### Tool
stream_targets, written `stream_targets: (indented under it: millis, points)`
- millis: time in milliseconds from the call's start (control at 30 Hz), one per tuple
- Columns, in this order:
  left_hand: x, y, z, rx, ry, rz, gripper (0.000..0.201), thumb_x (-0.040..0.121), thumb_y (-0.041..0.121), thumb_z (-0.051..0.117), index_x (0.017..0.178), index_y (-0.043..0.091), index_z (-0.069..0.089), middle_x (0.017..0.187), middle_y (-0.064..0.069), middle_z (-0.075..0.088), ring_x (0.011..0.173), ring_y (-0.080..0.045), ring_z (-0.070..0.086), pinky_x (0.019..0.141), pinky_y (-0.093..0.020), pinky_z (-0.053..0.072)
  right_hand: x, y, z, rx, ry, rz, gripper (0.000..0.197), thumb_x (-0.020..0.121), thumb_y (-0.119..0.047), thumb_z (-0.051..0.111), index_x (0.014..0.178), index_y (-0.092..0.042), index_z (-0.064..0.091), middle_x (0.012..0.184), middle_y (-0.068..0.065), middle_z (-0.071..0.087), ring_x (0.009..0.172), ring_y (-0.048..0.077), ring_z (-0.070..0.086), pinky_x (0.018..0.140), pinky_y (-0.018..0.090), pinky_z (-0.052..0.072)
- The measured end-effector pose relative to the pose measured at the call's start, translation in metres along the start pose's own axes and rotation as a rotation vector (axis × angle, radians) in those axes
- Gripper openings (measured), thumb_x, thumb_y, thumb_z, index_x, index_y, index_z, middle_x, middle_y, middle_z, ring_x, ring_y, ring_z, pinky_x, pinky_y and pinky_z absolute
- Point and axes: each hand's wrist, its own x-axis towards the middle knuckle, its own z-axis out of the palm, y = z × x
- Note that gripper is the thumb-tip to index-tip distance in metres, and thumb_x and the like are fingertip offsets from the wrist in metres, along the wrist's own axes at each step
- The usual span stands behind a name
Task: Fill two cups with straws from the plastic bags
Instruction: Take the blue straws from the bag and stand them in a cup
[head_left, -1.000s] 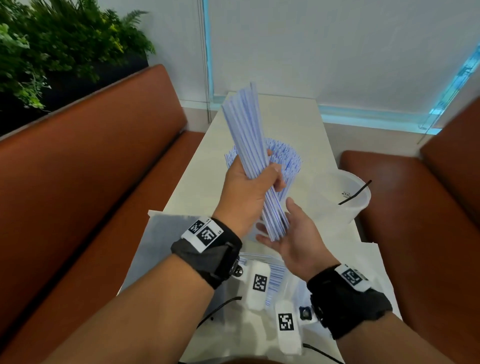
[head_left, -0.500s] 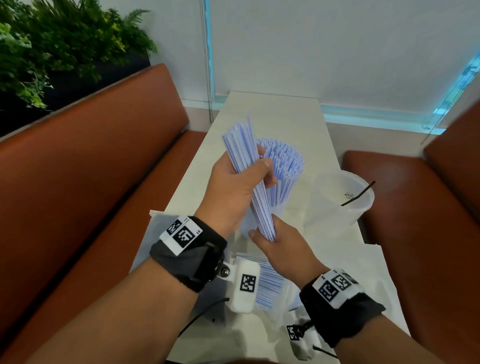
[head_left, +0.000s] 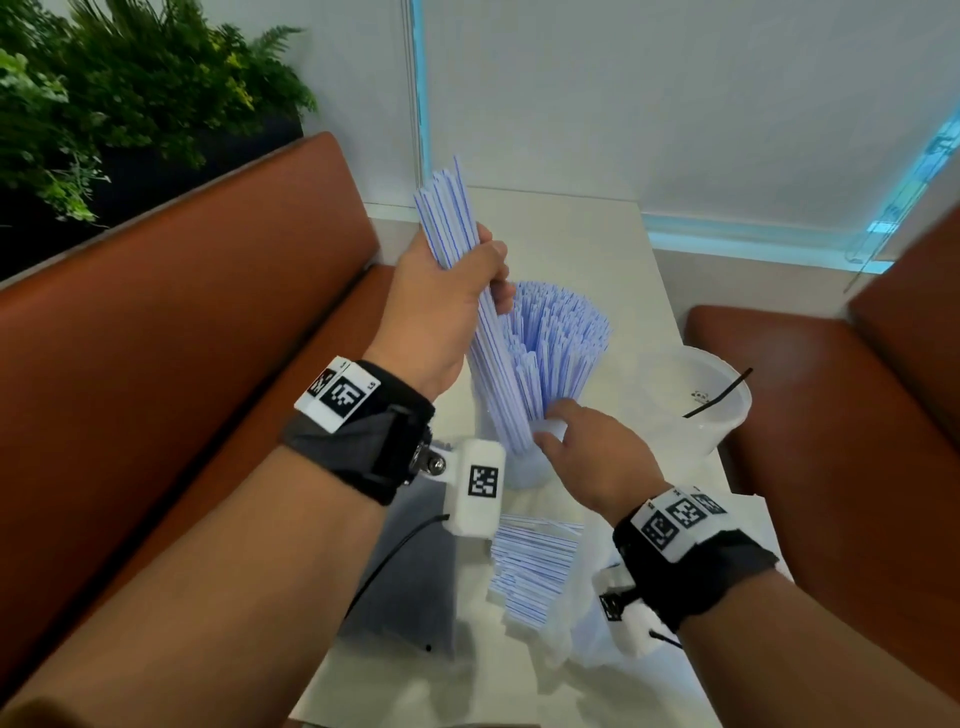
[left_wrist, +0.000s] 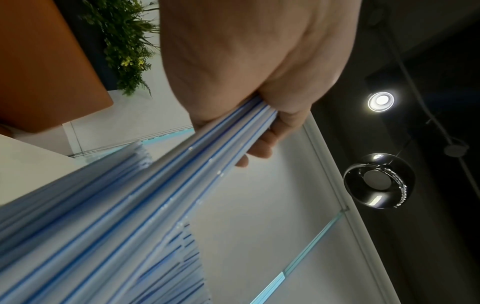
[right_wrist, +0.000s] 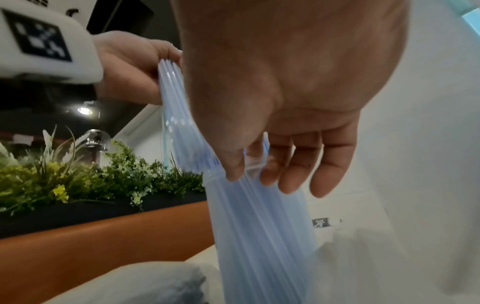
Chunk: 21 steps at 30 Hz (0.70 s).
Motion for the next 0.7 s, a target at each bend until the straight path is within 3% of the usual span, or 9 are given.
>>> stream_targets:
  millis: [67,233,367,467,567,633,700]
  points:
    - [0.006,0.001,0.005,-0.063,0.095,0.021,0.017,0.094,-0.005,0.057,0.089,0.01,0.05,0.068,-0.005,0.053,0.059,-0.019,0.053,0.061,-0.034,0.05,0.005,-0.001,0.004,-0.001,-0.034,0.0,0.011,0.099,-0.044,0.045,0.1,-0.034,0.041,0.086,-0.007,0.054,0.082,0.023,0.056,0.06,0.033,0.033]
    - [0.015,-0.01,0.008,-0.052,0.204,0.167,0.017,0.091,0.001,0.062,0.085,0.015,0.053,0.074,-0.003,0.055,0.061,-0.016,0.055,0.066,-0.034,0.053,0.01,0.003,0.008,0.022,-0.053,-0.012,0.018,0.101,-0.043,0.045,0.108,-0.026,0.048,0.103,0.003,0.065,0.093,0.028,0.061,0.073,0.039,0.049]
    - [0.009,-0.04,0.001,0.415,0.09,0.182,0.011,0.09,0.023,0.068,0.081,0.024,0.06,0.072,0.011,0.065,0.071,-0.009,0.064,0.069,-0.024,0.052,0.009,0.004,0.01,-0.037,-0.036,-0.018,0.016,0.102,-0.046,0.044,0.096,-0.032,0.038,0.1,0.003,0.064,0.091,0.028,0.059,0.068,0.037,0.045]
    - [0.001,-0.062,-0.007,0.798,-0.061,0.126,0.015,0.086,0.036,0.069,0.085,0.021,0.067,0.092,-0.001,0.07,0.101,-0.027,0.064,0.091,-0.043,0.052,0.008,0.004,0.01,-0.067,-0.023,-0.017,0.019,0.102,-0.048,0.042,0.094,-0.034,0.034,0.094,0.0,0.061,0.089,0.027,0.057,0.065,0.036,0.039]
    - [0.0,-0.069,-0.014,0.822,-0.075,0.059,0.019,0.084,0.039,0.076,0.093,0.024,0.069,0.112,-0.01,0.067,0.114,-0.036,0.059,0.099,-0.052,0.047,0.007,0.001,0.009,-0.071,-0.03,0.001,0.018,0.102,-0.048,0.041,0.096,-0.033,0.035,0.092,-0.001,0.058,0.085,0.024,0.052,0.065,0.036,0.039]
    - [0.002,-0.066,-0.017,0.744,-0.176,-0.021,0.042,0.076,0.05,0.081,0.105,0.022,0.068,0.122,-0.012,0.064,0.119,-0.034,0.059,0.102,-0.053,0.048,0.007,0.001,0.008,-0.072,-0.036,0.013,0.017,0.102,-0.048,0.041,0.102,-0.031,0.04,0.095,-0.001,0.059,0.087,0.025,0.053,0.066,0.036,0.039]
    - [0.004,-0.06,-0.019,0.634,-0.197,-0.074,0.077,0.064,0.066,0.081,0.124,0.023,0.058,0.136,-0.007,0.056,0.127,-0.024,0.055,0.105,-0.045,0.047,0.007,0.001,0.008,-0.075,-0.033,0.012,0.019,0.102,-0.047,0.04,0.107,-0.029,0.043,0.095,-0.001,0.058,0.09,0.026,0.055,0.066,0.036,0.039]
